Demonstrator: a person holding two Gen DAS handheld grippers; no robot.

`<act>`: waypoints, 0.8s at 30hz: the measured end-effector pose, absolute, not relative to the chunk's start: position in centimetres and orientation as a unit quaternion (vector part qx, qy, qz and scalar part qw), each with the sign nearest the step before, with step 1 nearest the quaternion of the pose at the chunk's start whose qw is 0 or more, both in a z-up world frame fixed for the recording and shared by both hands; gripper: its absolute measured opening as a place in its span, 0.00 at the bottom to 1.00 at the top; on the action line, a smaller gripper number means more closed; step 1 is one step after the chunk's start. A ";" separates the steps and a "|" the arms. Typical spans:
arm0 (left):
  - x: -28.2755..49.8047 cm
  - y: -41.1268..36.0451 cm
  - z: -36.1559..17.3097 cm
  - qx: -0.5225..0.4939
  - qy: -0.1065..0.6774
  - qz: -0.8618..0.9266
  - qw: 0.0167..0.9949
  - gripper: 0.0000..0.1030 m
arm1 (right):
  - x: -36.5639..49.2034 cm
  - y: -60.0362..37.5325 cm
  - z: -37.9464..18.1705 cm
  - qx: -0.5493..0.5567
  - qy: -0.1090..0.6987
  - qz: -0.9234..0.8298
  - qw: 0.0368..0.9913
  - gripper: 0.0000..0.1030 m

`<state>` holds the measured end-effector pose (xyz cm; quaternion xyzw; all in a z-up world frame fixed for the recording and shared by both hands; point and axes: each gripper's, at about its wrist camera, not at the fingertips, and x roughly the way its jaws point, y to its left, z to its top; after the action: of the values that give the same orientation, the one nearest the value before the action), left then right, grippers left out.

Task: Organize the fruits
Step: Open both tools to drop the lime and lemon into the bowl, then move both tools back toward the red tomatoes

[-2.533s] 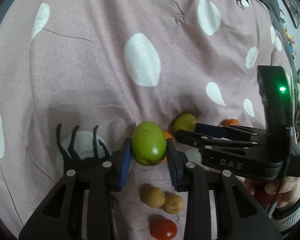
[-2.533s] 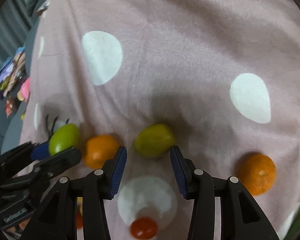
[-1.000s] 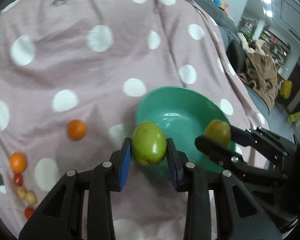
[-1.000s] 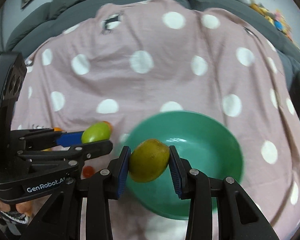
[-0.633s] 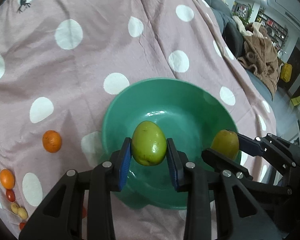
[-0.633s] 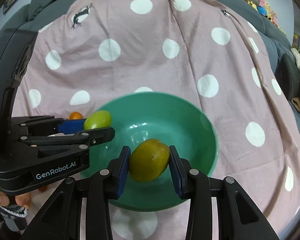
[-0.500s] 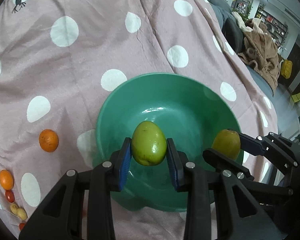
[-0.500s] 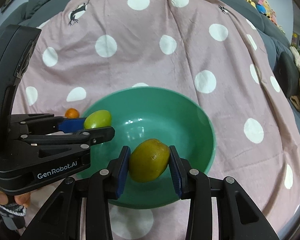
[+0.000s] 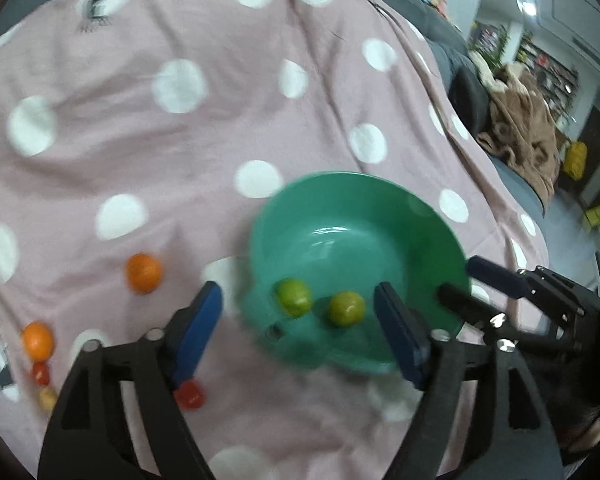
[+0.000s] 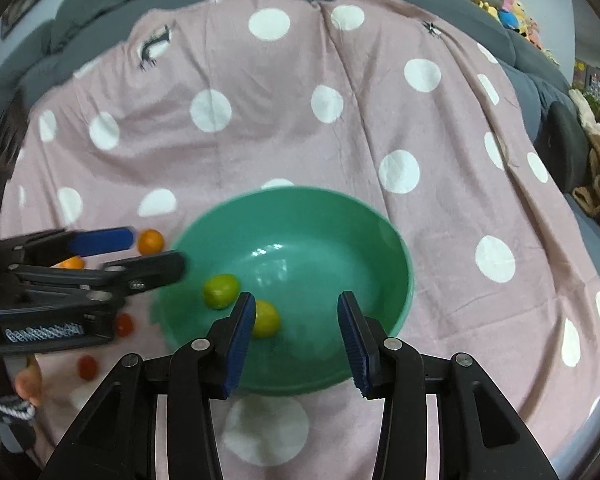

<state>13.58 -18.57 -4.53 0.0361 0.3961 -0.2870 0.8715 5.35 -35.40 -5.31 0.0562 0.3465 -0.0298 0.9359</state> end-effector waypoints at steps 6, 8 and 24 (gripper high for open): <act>10.5 -9.1 -5.7 0.001 0.411 -0.200 0.890 0.79 | 2.8 -35.2 -5.3 0.093 0.336 0.004 0.937 0.43; 9.2 -5.7 -6.7 -0.015 0.421 -0.170 0.891 0.79 | 2.2 -34.8 -5.6 0.100 0.339 0.015 0.935 0.43; 1.5 5.0 -10.9 -0.108 0.463 -0.117 0.872 0.78 | 1.5 -23.3 -8.4 0.036 0.381 0.161 0.910 0.43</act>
<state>1.49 5.03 -10.95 -0.1080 0.4634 -0.1174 0.8717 1.54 -23.27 -8.45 0.0361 0.3806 0.1610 0.9099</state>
